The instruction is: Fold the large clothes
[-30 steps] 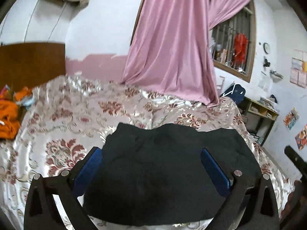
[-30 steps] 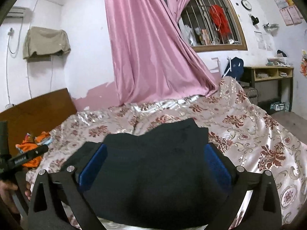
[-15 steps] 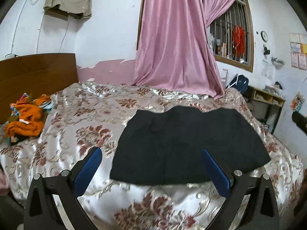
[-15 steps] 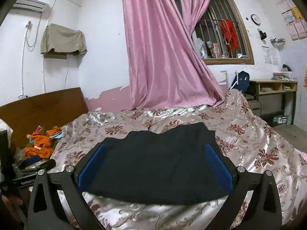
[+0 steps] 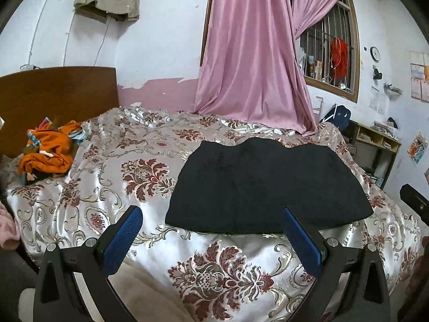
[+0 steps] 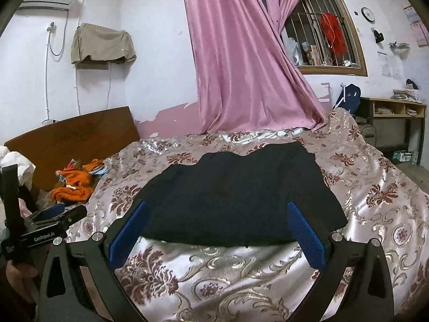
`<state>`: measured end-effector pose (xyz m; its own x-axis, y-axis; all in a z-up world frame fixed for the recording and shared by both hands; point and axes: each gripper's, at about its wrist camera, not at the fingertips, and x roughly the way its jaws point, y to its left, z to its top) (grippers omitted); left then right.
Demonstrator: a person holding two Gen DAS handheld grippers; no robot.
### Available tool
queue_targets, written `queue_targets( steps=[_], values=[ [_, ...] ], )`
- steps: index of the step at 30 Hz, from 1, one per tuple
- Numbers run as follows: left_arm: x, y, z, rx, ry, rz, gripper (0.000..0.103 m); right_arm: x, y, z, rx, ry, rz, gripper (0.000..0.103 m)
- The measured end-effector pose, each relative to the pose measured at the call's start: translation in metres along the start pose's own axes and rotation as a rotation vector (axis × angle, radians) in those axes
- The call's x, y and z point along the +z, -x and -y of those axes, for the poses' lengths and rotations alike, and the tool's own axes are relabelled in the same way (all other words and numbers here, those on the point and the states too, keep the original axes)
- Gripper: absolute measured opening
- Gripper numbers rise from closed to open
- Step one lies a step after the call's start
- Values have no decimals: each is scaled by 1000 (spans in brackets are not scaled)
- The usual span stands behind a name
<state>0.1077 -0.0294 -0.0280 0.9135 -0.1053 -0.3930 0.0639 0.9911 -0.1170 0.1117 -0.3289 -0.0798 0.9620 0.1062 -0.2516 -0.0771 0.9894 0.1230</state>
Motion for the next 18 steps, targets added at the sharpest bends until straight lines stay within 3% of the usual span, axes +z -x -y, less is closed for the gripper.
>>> queue_targets(
  steps=[6, 11, 18],
  values=[
    [-8, 15, 8, -10, -62, 11, 103, -6, 13, -6, 12, 13, -7, 101],
    [-20, 16, 6, -32, -53, -29, 103, -12, 18, -17, 11, 43, -29, 101],
    [-22, 20, 5, -45, -42, -24, 103, -19, 19, -25, -11, 69, -47, 101]
  ],
)
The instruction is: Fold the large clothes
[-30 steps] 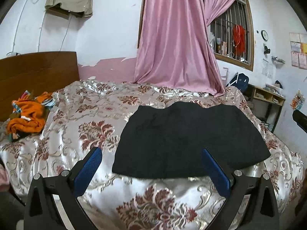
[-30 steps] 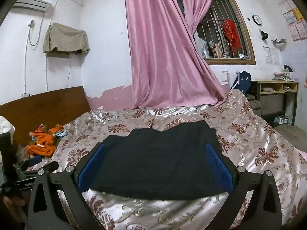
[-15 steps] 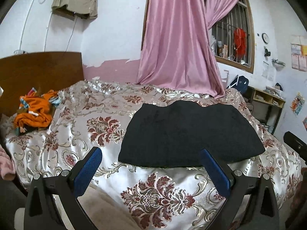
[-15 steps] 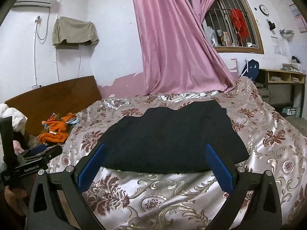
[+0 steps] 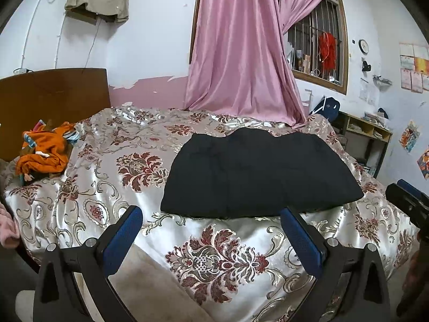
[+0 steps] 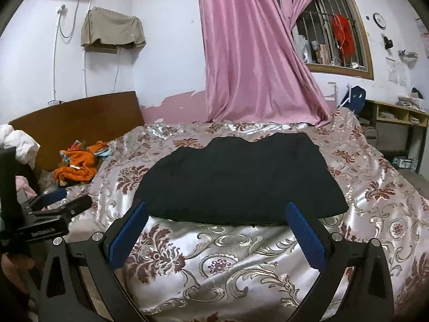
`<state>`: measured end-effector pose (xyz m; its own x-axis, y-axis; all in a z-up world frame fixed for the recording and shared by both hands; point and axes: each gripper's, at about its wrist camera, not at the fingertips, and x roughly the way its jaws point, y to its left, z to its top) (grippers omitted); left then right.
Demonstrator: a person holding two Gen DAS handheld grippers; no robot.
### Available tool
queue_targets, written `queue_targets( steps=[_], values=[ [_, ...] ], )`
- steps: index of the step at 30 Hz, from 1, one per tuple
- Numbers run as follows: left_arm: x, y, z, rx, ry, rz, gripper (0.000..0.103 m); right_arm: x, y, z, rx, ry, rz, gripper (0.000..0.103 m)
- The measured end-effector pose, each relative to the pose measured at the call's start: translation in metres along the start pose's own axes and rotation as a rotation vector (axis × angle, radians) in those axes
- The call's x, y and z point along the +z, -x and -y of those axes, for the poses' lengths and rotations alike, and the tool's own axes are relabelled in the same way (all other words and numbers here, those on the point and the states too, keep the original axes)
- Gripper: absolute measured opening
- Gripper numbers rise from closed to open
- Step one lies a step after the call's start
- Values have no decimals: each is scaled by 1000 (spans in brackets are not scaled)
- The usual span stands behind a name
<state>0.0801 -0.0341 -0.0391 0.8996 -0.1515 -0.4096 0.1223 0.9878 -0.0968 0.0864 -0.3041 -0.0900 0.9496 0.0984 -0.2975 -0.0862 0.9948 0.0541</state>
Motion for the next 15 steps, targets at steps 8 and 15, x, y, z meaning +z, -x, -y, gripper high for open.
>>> queue_targets(
  steps=[8, 15],
  values=[
    [-2, 0, 6, -11, -30, -1, 103, -2, 0, 3, -27, -13, -9, 101],
    [-4, -2, 9, -12, -38, -9, 103, -4, -4, 6, -25, -22, -33, 101]
  ],
)
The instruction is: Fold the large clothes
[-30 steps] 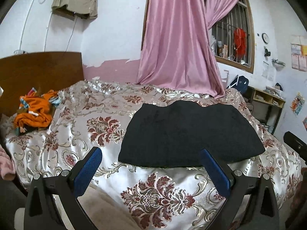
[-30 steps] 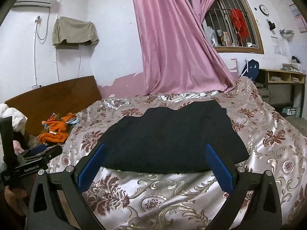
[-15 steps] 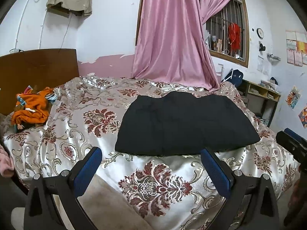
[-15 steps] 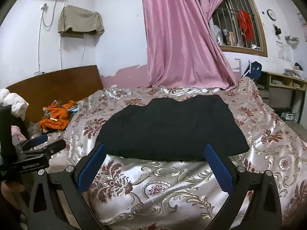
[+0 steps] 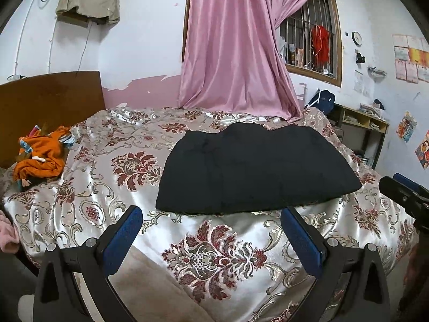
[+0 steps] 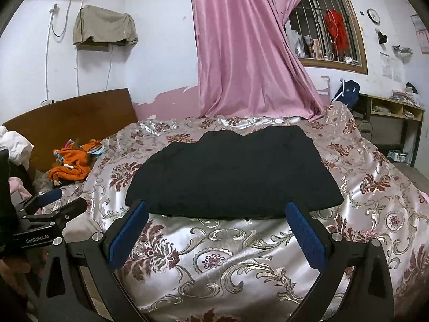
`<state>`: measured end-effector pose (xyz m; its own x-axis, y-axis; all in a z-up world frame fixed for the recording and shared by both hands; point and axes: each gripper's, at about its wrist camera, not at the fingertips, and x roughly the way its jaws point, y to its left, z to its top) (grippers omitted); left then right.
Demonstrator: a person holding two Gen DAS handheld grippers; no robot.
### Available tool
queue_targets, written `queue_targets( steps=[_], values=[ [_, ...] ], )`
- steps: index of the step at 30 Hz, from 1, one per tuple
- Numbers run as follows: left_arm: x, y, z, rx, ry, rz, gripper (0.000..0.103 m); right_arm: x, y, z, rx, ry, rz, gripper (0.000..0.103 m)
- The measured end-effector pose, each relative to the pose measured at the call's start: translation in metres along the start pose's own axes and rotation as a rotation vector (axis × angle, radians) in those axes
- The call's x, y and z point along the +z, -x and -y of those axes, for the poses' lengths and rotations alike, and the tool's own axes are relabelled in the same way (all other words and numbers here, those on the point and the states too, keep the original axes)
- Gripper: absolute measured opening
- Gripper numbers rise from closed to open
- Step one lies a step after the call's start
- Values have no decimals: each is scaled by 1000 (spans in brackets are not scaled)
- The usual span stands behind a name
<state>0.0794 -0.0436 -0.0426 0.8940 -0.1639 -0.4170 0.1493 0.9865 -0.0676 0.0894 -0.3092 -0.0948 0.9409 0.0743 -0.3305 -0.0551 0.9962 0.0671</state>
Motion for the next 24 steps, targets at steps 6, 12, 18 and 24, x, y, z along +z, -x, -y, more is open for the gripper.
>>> queue_targets(
  steps=[6, 12, 18, 24],
  values=[
    [0, 3, 0, 3, 11, 17, 103, 0, 0, -3, 3, 2, 0, 101],
    [1, 3, 2, -1, 3, 28, 103, 2, 4, -4, 3, 13, 8, 101],
    [2, 2, 1, -2, 5, 32, 103, 6, 7, -9, 2, 45, 16, 101],
    [1, 2, 1, -2, 4, 29, 103, 5, 6, -12, 7, 42, 9, 101]
  ],
)
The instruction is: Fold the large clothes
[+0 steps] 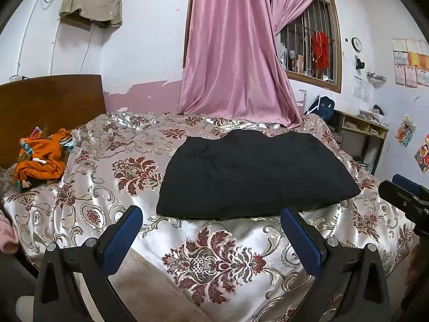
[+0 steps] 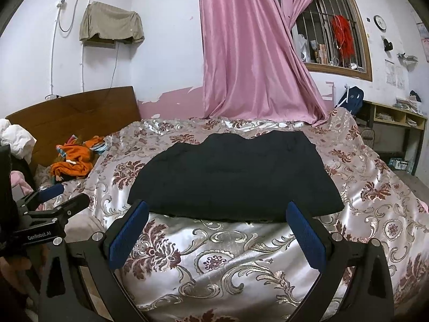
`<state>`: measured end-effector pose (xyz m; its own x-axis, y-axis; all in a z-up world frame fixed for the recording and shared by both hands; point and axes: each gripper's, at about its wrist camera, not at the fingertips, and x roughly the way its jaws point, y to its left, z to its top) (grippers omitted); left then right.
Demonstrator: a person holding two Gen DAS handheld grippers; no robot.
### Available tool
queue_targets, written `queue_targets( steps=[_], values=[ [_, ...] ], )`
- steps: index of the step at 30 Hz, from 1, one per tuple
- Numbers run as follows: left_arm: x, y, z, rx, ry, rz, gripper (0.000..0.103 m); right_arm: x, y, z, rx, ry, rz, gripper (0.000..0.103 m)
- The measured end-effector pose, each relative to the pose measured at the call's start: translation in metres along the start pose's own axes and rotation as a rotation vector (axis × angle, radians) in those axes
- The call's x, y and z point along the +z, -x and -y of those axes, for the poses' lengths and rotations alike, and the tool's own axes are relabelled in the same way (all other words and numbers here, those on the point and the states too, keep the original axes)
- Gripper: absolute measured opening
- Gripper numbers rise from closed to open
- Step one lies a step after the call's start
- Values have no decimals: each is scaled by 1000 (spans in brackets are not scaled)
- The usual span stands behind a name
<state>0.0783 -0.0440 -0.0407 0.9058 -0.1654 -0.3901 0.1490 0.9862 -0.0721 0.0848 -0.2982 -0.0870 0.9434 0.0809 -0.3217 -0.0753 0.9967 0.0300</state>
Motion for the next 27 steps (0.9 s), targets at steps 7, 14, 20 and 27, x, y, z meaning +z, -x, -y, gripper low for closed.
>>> queue_targets(
  steps=[7, 14, 20, 27],
  values=[
    [2, -1, 2, 6, 1, -3, 103, -1, 3, -1, -7, -16, 17, 101],
    [1, 0, 2, 4, 3, 1, 103, -2, 4, -4, -9, -12, 22, 101],
    [-2, 0, 5, 5, 12, -6, 103, -5, 0, -4, -8, -13, 5, 101],
    [-2, -1, 4, 4, 8, -5, 103, -3, 0, -7, 3, 0, 2, 101]
  ],
)
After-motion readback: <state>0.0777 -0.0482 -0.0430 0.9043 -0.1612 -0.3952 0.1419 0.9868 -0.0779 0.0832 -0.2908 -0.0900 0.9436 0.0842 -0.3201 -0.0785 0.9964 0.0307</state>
